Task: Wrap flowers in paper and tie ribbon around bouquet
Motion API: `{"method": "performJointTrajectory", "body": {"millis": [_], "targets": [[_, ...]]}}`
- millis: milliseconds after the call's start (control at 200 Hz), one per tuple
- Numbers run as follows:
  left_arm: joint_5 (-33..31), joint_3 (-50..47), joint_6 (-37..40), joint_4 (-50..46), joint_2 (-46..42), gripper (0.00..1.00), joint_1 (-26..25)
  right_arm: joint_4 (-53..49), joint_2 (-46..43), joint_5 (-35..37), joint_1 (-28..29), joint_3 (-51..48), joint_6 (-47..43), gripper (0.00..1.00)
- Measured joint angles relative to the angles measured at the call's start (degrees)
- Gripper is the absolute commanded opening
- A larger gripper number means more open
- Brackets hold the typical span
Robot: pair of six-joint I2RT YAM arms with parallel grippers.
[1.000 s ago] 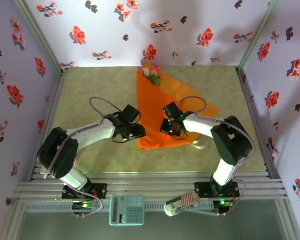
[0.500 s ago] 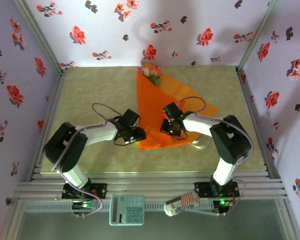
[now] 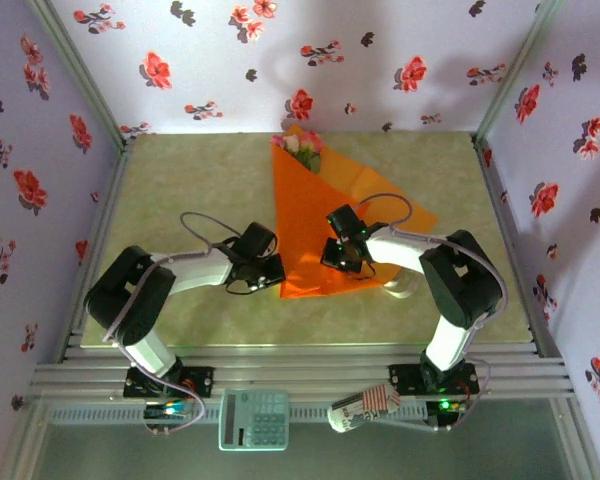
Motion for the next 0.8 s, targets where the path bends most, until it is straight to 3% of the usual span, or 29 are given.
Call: {"method": "performJointTrajectory", "body": {"millis": [70, 185, 445, 800], "targets": [[0.1, 0.0, 0.0, 0.2, 0.0, 0.0, 0.0, -0.6, -0.3, 0.0, -0.2, 0.1, 0.7, 0.39], [0.2, 0.0, 0.0, 0.7, 0.0, 0.0, 0.0, -4.2, -3.8, 0.0, -0.5, 0.1, 3.3, 0.52], [0.7, -0.4, -0.3, 1.2, -2.3, 0.0, 0.0, -2.5, -18.0, -4.3, 0.7, -9.7, 19.5, 0.6], [4.6, -0.4, -1.1, 1.5, -3.0, 0.0, 0.6, 21.2, -19.2, -5.7, 10.6, -23.6, 48.5, 0.63]]}}
